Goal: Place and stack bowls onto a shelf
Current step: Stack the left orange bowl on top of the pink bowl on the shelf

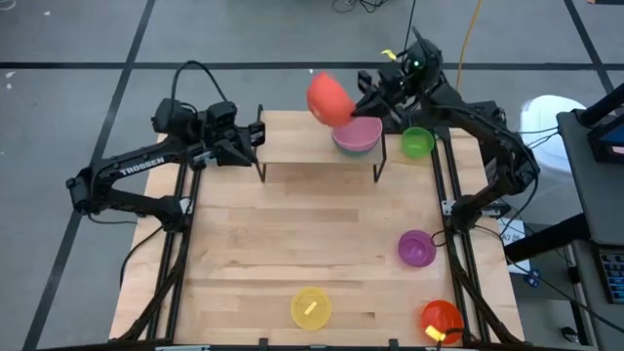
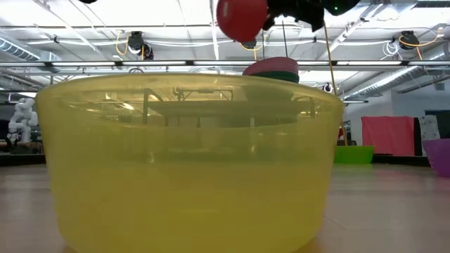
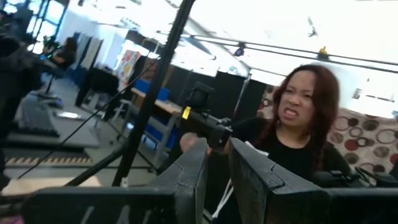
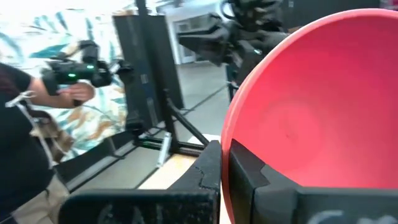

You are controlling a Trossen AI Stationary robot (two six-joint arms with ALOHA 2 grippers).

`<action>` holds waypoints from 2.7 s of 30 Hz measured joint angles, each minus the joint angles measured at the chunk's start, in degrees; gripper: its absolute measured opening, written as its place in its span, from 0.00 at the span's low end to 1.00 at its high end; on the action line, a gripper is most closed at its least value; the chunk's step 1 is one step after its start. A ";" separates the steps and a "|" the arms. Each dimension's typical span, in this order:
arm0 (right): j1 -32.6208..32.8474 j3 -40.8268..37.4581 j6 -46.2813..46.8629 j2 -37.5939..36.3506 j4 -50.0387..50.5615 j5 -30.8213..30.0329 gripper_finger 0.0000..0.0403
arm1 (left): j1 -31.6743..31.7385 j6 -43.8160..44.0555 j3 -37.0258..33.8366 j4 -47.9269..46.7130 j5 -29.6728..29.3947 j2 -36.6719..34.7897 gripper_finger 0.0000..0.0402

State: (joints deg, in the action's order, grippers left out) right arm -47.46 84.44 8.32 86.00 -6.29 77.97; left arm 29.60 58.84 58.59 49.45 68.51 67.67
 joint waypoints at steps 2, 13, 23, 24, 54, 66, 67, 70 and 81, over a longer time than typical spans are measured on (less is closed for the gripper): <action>-1.59 0.00 -2.43 -0.21 3.25 0.00 0.00 | 0.37 -1.46 0.00 -2.86 0.09 -0.03 0.18; -8.30 0.00 -4.22 -2.17 10.46 -0.04 0.00 | 2.26 -3.69 0.00 -6.38 2.85 -0.01 0.18; -9.87 0.00 -9.09 -7.03 17.11 -16.10 0.00 | 2.70 -4.81 0.00 -6.38 3.70 0.01 0.18; -9.97 0.01 -9.09 -7.80 18.63 -20.35 0.00 | 2.70 -4.74 0.00 -6.38 3.70 0.01 0.18; 8.64 3.02 -18.52 -21.69 64.40 -56.37 0.00 | 2.59 -4.58 0.00 -6.36 3.65 0.01 0.18; 14.40 26.41 -25.34 -9.66 78.27 -67.49 0.00 | 2.52 -4.37 0.00 -6.36 3.63 0.01 0.18; 14.83 28.11 -26.12 -7.89 79.17 -67.49 0.00 | 2.52 -4.37 0.00 -6.36 3.65 0.01 0.18; 15.79 32.06 -28.41 -2.97 81.42 -67.45 0.00 | 2.52 -4.37 0.00 -6.37 3.64 0.01 0.18; 15.82 35.63 -30.90 6.89 85.28 -64.77 0.00 | 2.52 -4.37 0.00 -6.36 3.63 0.01 0.18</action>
State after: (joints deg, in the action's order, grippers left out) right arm -31.64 120.07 -22.58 92.88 78.99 13.21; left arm 32.12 54.48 58.59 43.09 72.14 67.68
